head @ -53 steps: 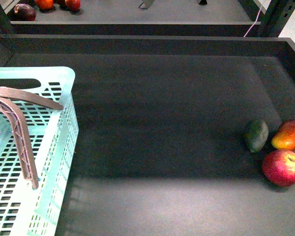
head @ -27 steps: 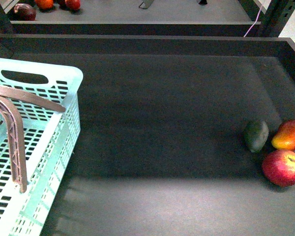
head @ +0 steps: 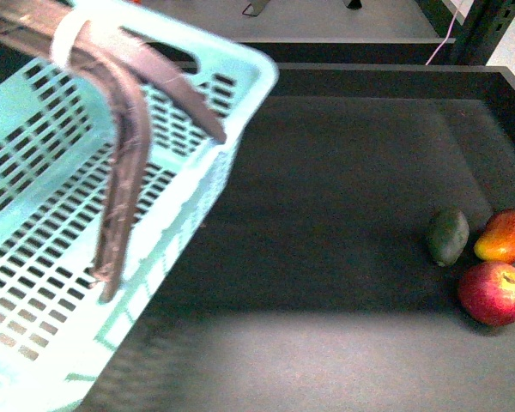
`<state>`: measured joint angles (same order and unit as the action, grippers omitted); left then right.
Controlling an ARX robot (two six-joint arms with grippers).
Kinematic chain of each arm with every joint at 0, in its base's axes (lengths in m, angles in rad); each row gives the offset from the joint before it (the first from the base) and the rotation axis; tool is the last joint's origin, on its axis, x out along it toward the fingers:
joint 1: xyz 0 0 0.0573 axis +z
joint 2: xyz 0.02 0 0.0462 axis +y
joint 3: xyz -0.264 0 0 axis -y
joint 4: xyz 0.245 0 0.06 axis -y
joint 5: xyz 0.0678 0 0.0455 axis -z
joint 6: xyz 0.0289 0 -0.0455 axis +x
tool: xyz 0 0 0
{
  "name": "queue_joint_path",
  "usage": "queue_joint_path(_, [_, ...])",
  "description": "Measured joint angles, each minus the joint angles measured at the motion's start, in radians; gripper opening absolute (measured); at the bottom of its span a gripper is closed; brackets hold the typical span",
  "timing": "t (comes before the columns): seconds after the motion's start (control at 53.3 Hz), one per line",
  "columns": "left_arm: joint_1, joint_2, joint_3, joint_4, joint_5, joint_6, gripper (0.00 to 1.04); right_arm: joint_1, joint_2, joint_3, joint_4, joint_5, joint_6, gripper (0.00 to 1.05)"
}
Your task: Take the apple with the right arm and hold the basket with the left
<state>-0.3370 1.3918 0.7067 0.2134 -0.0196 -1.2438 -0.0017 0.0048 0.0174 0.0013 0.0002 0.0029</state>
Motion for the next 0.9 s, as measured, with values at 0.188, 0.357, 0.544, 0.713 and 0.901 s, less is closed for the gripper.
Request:
queue_joint_path(0.188, [-0.225,0.053,0.140,-0.028,0.010,-0.002,0.15,0.000,0.000,0.000,0.000,0.000,0.000,0.96])
queue_joint_path(0.357, [-0.317,0.060,0.186,-0.060,0.029,0.005,0.15,0.000,0.000,0.000,0.000,0.000,0.000,0.96])
queue_joint_path(0.544, [-0.357,0.059,0.196,-0.080,0.010,0.024,0.15,0.000,0.000,0.000,0.000,0.000,0.000,0.96])
queue_joint_path(0.713, [-0.370,0.058,0.210,-0.096,0.019,0.058,0.15,0.000,0.000,0.000,0.000,0.000,0.000,0.96])
queue_joint_path(0.901, [-0.372,0.058,0.213,-0.096,0.019,0.074,0.15,0.000,0.000,0.000,0.000,0.000,0.000,0.96])
